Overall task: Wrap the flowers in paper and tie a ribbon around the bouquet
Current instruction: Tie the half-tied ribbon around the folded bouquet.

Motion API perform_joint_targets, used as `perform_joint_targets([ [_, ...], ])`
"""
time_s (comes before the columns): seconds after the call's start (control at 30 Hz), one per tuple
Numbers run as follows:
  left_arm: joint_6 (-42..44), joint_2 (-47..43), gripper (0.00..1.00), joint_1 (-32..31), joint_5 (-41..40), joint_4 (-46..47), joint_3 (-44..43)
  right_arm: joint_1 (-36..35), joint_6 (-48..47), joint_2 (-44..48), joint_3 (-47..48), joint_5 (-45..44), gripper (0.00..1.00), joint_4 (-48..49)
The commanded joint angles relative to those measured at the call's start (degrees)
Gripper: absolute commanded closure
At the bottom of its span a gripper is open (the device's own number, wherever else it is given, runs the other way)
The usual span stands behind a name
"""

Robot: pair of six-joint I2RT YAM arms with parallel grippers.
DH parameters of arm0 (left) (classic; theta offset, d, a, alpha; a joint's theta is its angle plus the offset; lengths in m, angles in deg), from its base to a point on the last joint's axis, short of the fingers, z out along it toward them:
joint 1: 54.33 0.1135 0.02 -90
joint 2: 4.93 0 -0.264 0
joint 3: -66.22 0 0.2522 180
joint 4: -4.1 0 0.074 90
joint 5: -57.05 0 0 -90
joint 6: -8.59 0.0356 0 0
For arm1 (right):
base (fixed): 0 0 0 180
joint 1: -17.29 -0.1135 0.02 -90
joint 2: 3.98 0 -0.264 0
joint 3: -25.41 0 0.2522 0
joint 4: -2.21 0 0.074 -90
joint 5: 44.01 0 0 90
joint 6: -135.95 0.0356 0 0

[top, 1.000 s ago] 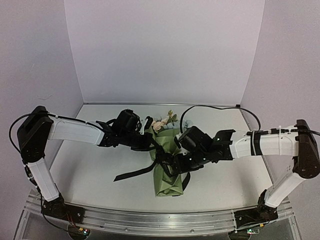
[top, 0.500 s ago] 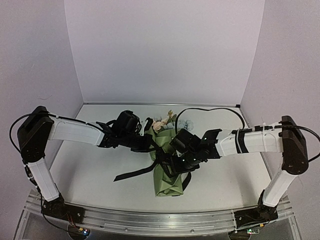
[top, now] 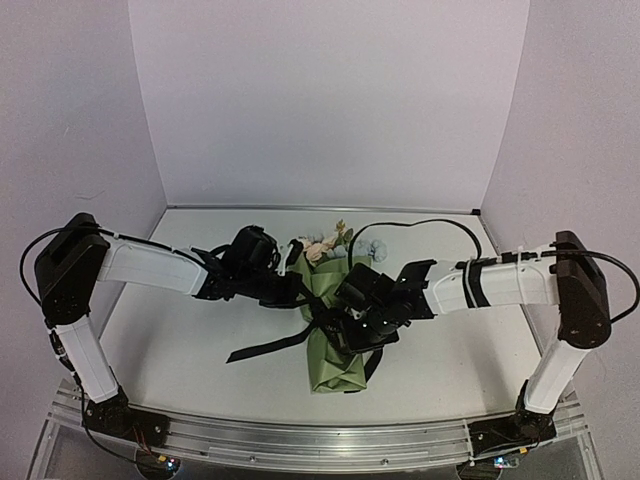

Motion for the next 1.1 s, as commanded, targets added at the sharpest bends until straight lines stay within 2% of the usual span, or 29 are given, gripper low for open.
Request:
perform_joint_targets([
  [0.0,-1.66,-2.11,1.0,0.67,-2.55,2.52,1.96,-0.23,-1.72,2.22,4.33,-4.61,1.0,-7.87],
  [0.27,-4.47,-5.09,1.0,1.52,-5.78,3.6,7.01,0.26,-7.2,4.08,6.34,-9.4,1.0,-15.94],
  [0.57,-6.81,-7.53,1.0,2.27,-9.17,2.39,11.2,3.4,-13.62,2.64,5.85,-8.12,1.0,-16.39],
  [0.83,-9.23,-8.11,1.0,3.84,-10.69,0.74,13.49,5.33,-12.92,1.5,4.28,-6.81,1.0,-16.37],
  [1.07,-12.11,-7.95,1.0,6.22,-11.1,-0.25,15.51,6.39,-12.34,2.18,2.52,-11.79,1.0,-18.92],
])
